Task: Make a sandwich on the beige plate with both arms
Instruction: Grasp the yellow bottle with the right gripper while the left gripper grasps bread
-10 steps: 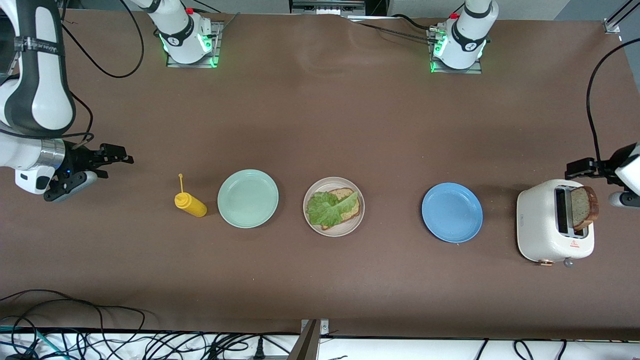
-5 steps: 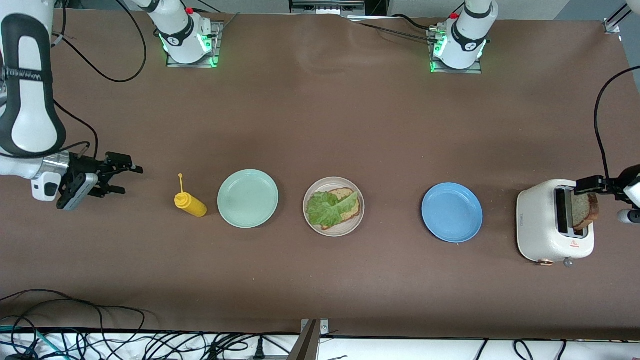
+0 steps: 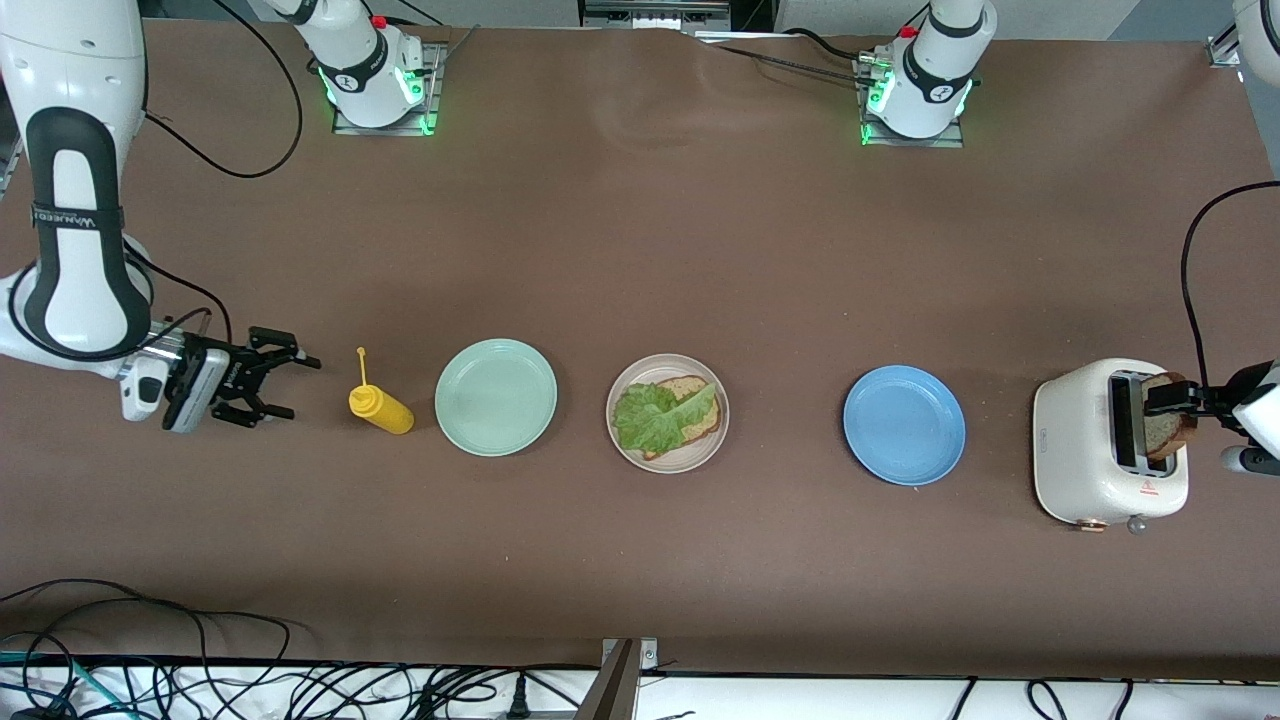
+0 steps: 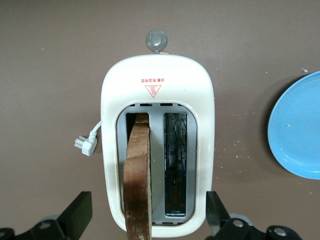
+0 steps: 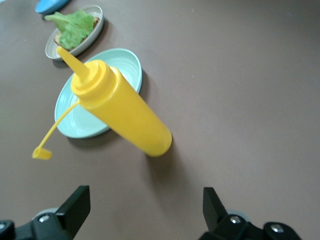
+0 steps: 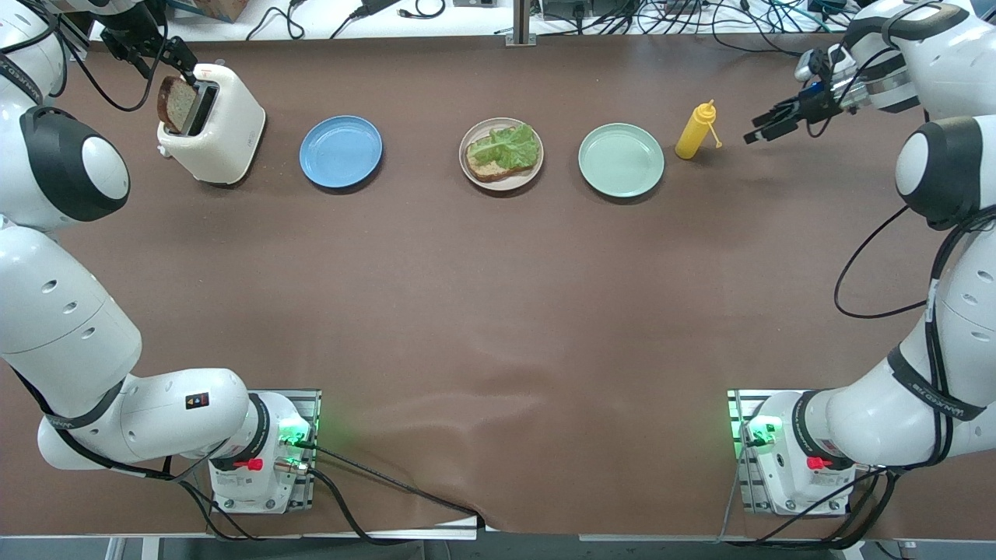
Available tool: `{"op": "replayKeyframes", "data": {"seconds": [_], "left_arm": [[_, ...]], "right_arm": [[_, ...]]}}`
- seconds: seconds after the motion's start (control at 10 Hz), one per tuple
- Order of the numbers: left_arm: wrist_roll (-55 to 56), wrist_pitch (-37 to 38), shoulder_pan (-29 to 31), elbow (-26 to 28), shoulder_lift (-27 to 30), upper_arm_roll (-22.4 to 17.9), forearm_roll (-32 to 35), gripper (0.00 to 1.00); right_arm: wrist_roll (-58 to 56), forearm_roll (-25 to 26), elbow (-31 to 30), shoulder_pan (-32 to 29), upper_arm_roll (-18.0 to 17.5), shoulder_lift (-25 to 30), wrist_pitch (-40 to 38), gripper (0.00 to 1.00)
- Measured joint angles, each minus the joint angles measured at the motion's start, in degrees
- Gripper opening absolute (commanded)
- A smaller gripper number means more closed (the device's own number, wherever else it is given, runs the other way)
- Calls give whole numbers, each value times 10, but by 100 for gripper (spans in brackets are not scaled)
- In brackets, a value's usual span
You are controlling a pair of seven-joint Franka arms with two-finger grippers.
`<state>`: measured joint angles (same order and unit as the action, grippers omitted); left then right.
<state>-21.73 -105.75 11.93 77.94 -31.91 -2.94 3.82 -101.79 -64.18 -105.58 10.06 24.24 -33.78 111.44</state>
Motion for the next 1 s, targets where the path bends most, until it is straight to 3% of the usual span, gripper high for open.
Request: {"op": "replayKeyframes", "data": {"seconds": [0.3,0.4,0.7,0.9,1.0], "left_arm": [[0,-12,3,-3,-11,-1,0,90],[-1,-12,3,-3,-11,-1,0,80],[-1,-12,3,-3,-16,-1,0,67],[-1,-12,3,-3,-20,-1,0,41],[-1,-12,3,-3,-22,-1,0,22]], "right_arm": [[-156,-125,0,-6,-32,-44,0,100],[-192,-143,0,-9,-40,-55,0,100],[-267,-173,0,-24,-65,-69,-1,100],[-279,-177,0,-27,-81,-70,-3,100],[-280,-177,0,-27,-87,-70,-3,100]]}}
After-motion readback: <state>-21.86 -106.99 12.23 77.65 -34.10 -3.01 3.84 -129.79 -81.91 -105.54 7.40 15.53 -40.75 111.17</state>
